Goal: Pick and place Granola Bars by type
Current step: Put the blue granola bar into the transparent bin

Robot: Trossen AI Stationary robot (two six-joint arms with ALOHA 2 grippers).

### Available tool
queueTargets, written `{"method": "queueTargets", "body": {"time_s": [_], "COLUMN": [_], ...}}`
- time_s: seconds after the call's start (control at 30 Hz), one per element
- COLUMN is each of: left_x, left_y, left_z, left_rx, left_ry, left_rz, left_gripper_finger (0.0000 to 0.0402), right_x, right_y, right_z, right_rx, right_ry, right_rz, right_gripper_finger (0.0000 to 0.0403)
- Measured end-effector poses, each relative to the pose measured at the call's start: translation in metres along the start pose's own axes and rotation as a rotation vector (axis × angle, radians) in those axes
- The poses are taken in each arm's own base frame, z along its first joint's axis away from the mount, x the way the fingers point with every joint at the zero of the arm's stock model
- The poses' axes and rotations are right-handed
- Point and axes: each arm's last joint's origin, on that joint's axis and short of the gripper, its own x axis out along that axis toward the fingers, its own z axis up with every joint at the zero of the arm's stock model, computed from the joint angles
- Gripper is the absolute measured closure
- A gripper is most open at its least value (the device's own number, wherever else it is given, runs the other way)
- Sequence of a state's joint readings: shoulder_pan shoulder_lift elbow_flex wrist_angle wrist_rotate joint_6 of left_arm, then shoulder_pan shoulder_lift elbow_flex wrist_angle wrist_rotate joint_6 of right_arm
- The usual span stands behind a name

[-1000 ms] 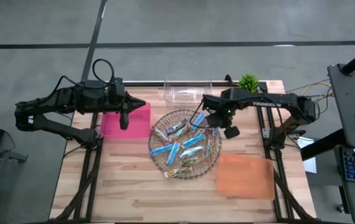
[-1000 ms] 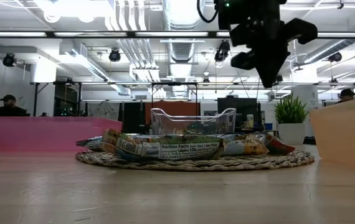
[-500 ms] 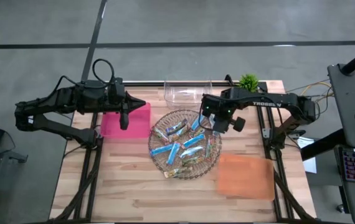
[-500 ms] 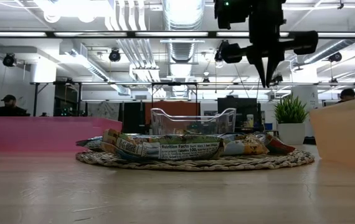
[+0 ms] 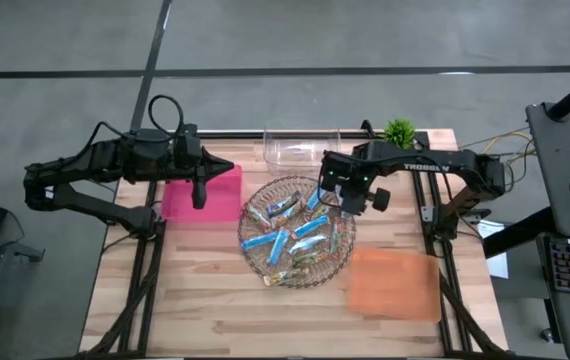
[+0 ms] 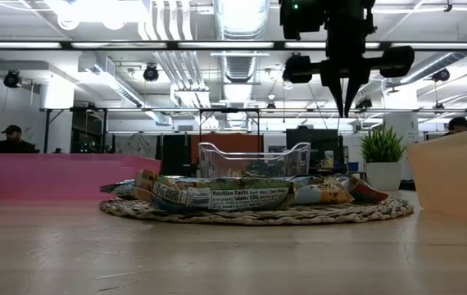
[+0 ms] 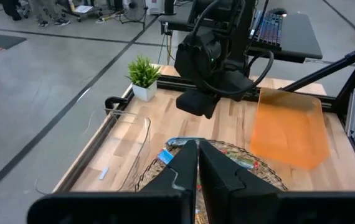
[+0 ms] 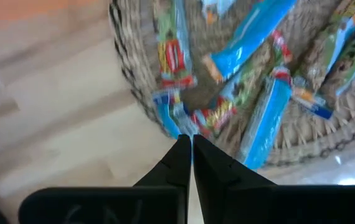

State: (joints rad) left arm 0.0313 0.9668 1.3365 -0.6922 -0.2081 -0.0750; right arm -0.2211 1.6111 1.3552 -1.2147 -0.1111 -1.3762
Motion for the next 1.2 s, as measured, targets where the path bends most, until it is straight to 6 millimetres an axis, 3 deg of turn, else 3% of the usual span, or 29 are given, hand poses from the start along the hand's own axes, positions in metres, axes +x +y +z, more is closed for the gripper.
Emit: {"method": "queueTargets", "body": {"time_s": [0.13,0.27,0.6,0.77,0.93,1.2], "left_x": [0.000,0.000,0.000,0.001,0.002,0.002], "left_y": [0.000,0.000,0.000,0.000,0.000,-0.001], "left_z": [0.000,0.000,0.000,0.000,0.000,0.000], "left_rx": [0.000,0.000,0.001,0.001,0.002,0.002], "left_ry": [0.000,0.000,0.000,0.004,0.007,0.007], "left_rz": [0.000,0.000,0.000,0.000,0.001,0.000], "left_gripper_finger": [0.0401,0.0401,0.0401,0.0401,0.0401,0.0401], "right_x": [0.001,0.000,0.010,0.016,0.022,0.042], "right_y": [-0.005,-0.010,-0.007,-0.005,-0.008,-0.013], "right_z": [0.001,0.002,0.000,-0.001,-0.004,-0.013], "right_rx": [0.012,0.080,0.050,-0.047,-0.064,-0.034], "right_ry": [-0.012,-0.026,-0.020,-0.012,-0.005,0.018], "right_rz": [-0.045,-0.098,-0.081,-0.063,-0.049,0.011], "right_gripper_finger": [0.0391,0.0361,0.0190,0.0133,0.0111,0.0110]}}
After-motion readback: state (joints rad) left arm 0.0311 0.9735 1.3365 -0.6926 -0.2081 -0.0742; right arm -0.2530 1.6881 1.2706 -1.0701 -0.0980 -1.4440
